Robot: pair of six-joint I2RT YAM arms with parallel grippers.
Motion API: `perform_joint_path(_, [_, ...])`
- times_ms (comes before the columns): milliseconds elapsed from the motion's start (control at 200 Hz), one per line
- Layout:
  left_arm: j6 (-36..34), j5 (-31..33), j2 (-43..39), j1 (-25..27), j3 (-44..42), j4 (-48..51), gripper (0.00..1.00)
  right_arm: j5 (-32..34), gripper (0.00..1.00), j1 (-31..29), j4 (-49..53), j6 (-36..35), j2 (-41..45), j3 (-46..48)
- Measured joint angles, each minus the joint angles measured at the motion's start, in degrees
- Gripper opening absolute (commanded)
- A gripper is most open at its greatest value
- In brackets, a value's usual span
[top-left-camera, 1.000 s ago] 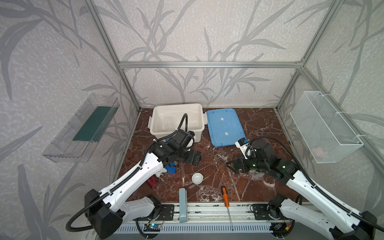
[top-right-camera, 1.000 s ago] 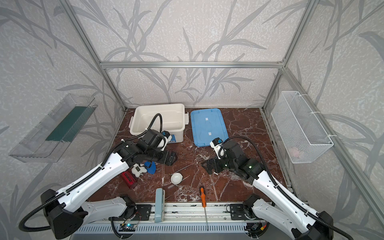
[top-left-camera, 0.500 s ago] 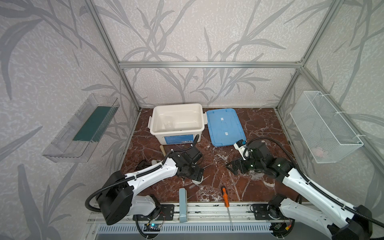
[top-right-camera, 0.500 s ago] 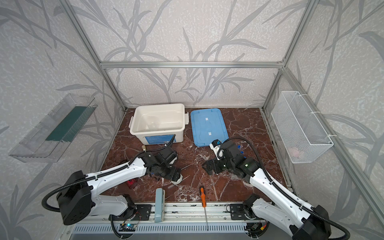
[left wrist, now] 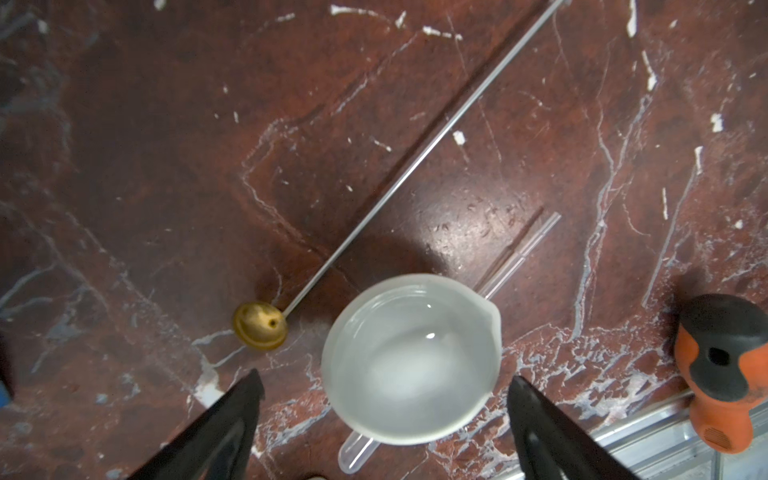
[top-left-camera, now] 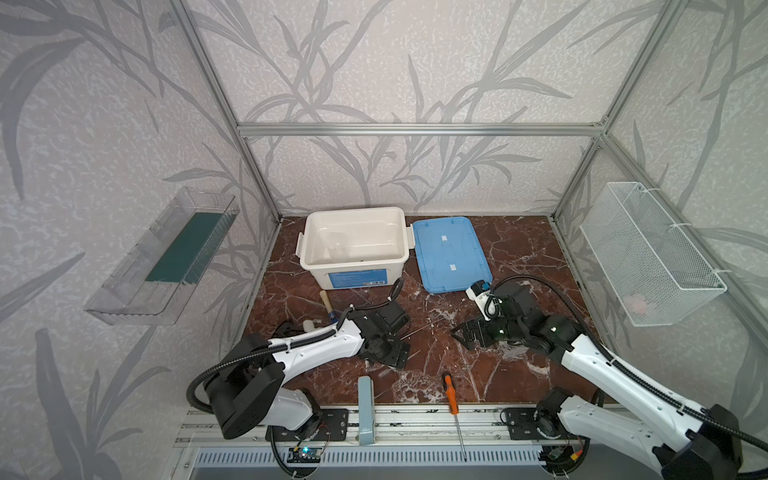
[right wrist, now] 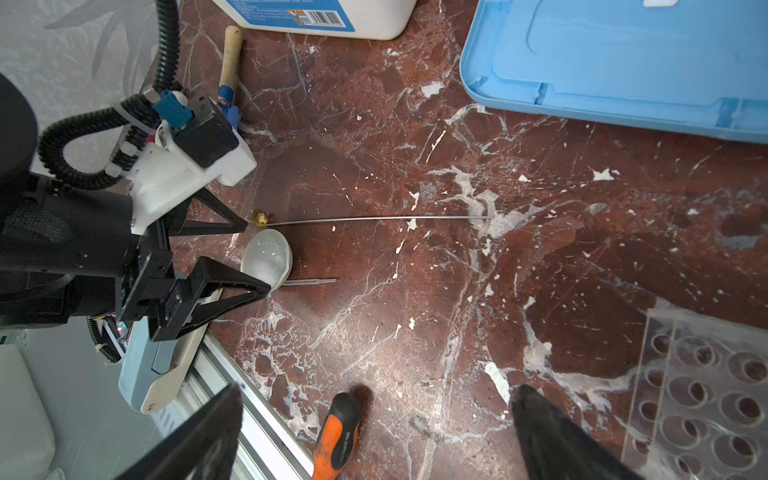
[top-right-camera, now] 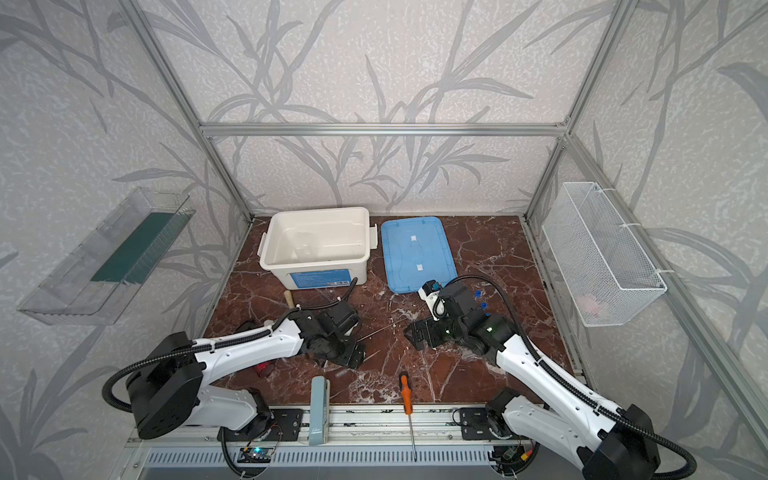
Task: Organize the chemistry lab equipment
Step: 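Move the left gripper down over the small white porcelain cup, then close the left gripper on the white porcelain cup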
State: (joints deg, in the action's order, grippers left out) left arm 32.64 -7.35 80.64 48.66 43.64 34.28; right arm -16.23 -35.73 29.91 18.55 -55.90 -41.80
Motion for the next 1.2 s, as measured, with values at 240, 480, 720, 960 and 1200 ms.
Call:
perform_joint_path(240, [0.7, -0.1, 2.7, 0.0, -0.4, -2.7, 0.93, 0.3, 0.99, 0.0, -0.1, 0.0, -0.2, 0.0])
perform_joint_path(480, [1.8, -0.3, 3.2, 0.9, -0.6, -4.6, 0.88, 0.4, 0.99, 0.0, -0.9, 0.0, -0.8, 1.0])
perform_joint_path(720, [2.5, 0.3, 4.2, 1.3, -0.3, -4.7, 0.79, 0.4, 0.99, 0.0, -1.6, -0.3, -1.9, 1.5])
perform_joint_path(960, [3.5, 1.5, 5.0, 3.0, 0.5, -4.3, 0.70, 0.4, 0.99, 0.0, -1.9, -0.4, -2.0, 2.9])
perform_joint_path(1200, [4.0, 1.9, 5.0, 3.9, 0.9, -3.5, 0.73, 0.7, 0.99, 0.0, -2.7, -0.4, -2.1, 3.4])
